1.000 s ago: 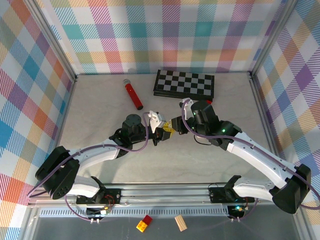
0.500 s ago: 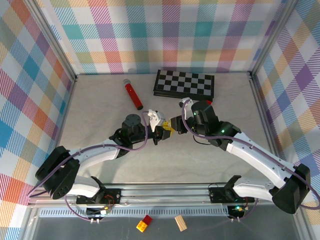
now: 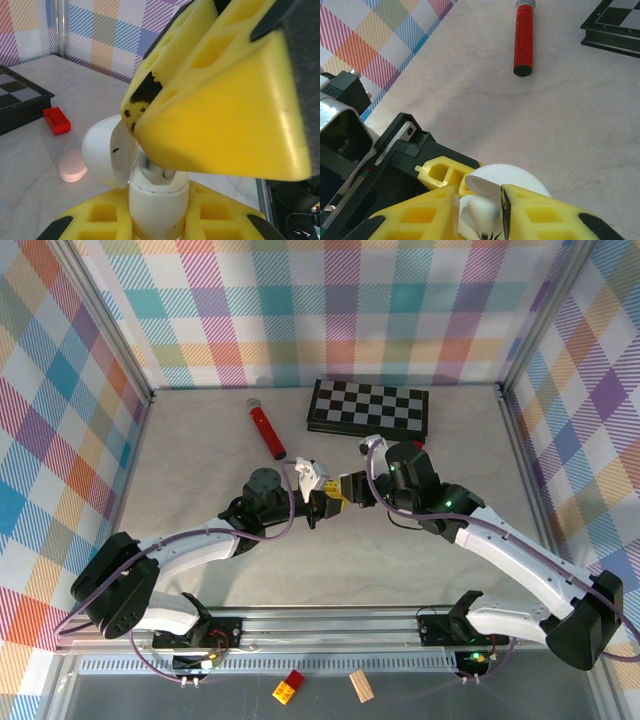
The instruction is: Insert the wireless bluetooth earbuds into the charging case
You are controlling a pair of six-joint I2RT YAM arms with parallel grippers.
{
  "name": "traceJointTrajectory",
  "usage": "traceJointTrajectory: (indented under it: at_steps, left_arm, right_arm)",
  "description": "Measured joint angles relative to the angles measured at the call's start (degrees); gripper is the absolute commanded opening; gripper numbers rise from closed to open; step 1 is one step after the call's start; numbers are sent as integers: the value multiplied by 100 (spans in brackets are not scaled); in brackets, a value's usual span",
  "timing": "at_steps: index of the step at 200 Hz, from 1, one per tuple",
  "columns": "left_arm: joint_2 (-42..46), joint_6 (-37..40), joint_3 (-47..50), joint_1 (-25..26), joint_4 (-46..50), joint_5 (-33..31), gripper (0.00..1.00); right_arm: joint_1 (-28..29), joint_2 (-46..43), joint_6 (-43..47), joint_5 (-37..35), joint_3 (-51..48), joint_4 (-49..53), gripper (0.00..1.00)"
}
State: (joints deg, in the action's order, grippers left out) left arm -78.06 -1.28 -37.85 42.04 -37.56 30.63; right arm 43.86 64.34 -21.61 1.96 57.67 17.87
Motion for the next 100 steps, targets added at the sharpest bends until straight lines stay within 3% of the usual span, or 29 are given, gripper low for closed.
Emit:
traceJointTrajectory:
  at_steps: [100]
  left_arm:
    - [13,221,0,0,-188,39,5]
  right_arm:
    - [-17,-474,-33,-15,-9,85,61]
